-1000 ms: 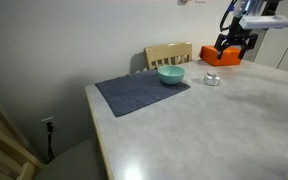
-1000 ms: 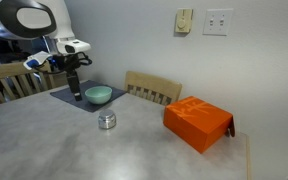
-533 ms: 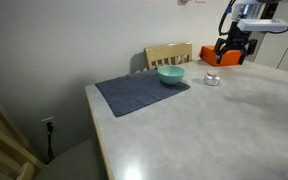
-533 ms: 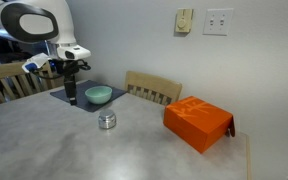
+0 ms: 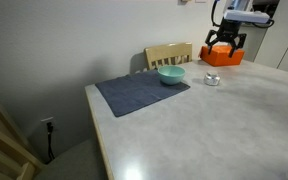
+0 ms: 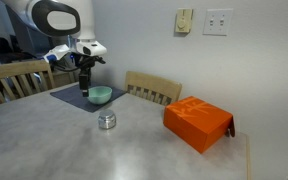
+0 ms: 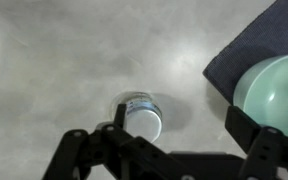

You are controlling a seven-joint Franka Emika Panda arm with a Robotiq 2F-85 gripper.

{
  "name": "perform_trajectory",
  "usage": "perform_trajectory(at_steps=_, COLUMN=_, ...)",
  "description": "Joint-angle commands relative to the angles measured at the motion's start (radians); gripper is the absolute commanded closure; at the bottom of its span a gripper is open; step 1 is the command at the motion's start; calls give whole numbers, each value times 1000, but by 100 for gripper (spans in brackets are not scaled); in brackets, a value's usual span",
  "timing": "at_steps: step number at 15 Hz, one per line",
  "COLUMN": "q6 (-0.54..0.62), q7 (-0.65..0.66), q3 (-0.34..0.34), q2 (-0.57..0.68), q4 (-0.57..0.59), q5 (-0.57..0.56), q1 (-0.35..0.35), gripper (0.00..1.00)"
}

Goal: Put the lid on the silver object, remove it, then put it back again.

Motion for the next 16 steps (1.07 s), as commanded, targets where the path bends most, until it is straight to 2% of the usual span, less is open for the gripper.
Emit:
perform_trajectory(at_steps=1, q6=-93, q7=82, q3=11, q2=77, q4=143, q5=9, q1=-37, gripper=0)
perform_trajectory(at_steps=4, q6=-113, q7=166, q3=-5, q2=136, q4=223, q5=-16, q1=-46, gripper=0)
perform_trajectory(at_steps=9, q6=-95, q7=294, q3=-44, q2=225, q4=292, q5=-96, q1=-41, gripper=0)
perform_trajectory(at_steps=16, q6=-73, q7=302, q3=-35, q2=321, q4=350, q5=-113, q1=-54, gripper=0)
